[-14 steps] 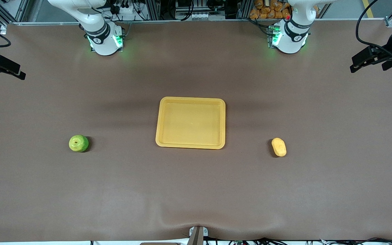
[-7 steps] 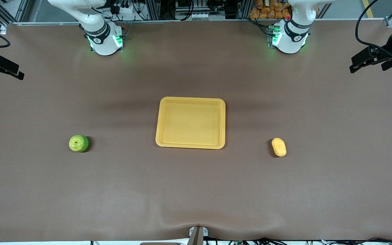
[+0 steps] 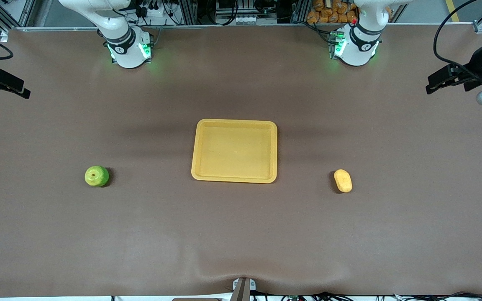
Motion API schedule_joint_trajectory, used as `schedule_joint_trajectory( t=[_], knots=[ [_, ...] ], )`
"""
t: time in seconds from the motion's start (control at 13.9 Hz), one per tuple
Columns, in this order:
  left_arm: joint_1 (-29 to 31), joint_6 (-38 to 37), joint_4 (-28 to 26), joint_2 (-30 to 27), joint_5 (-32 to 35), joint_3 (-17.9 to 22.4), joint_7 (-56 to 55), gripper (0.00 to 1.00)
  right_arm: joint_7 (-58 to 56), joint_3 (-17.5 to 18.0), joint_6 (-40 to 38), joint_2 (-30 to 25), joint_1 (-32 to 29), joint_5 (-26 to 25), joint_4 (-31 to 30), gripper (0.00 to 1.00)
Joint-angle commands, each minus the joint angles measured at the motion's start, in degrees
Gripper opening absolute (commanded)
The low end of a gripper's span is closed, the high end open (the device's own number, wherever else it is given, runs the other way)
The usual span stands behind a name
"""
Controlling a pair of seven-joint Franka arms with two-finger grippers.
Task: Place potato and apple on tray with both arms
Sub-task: 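Move the left gripper out toward the yellow potato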
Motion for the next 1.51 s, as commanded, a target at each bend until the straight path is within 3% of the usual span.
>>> schedule_joint_trajectory(
  t=[0.0,0.22,0.86,1.44],
  knots=[
    [-0.07,-0.48,-0.54,1.04,-0.79,-0.46,-0.75,1.0,-0.68,0.23,-0.17,0.12,-0.28,-0.74,-0.1,1.0],
    [-0.07,1.35,-2.56,2.36,-0.7,-0.99,-0.93,1.0,-0.6,0.23,-0.17,0.21,-0.28,-0.74,-0.1,1.0],
    [-0.33,17.86,-14.77,2.53,-0.62,-2.14,-3.55,1.0,0.11,0.23,0.09,0.3,-0.36,-1.27,1.66,1.0],
    [-0.86,30.71,-16.19,12.37,-0.44,-5.48,-16.22,1.0,0.28,0.23,0.35,1.78,-0.54,-1.53,2.01,1.0]
  ],
)
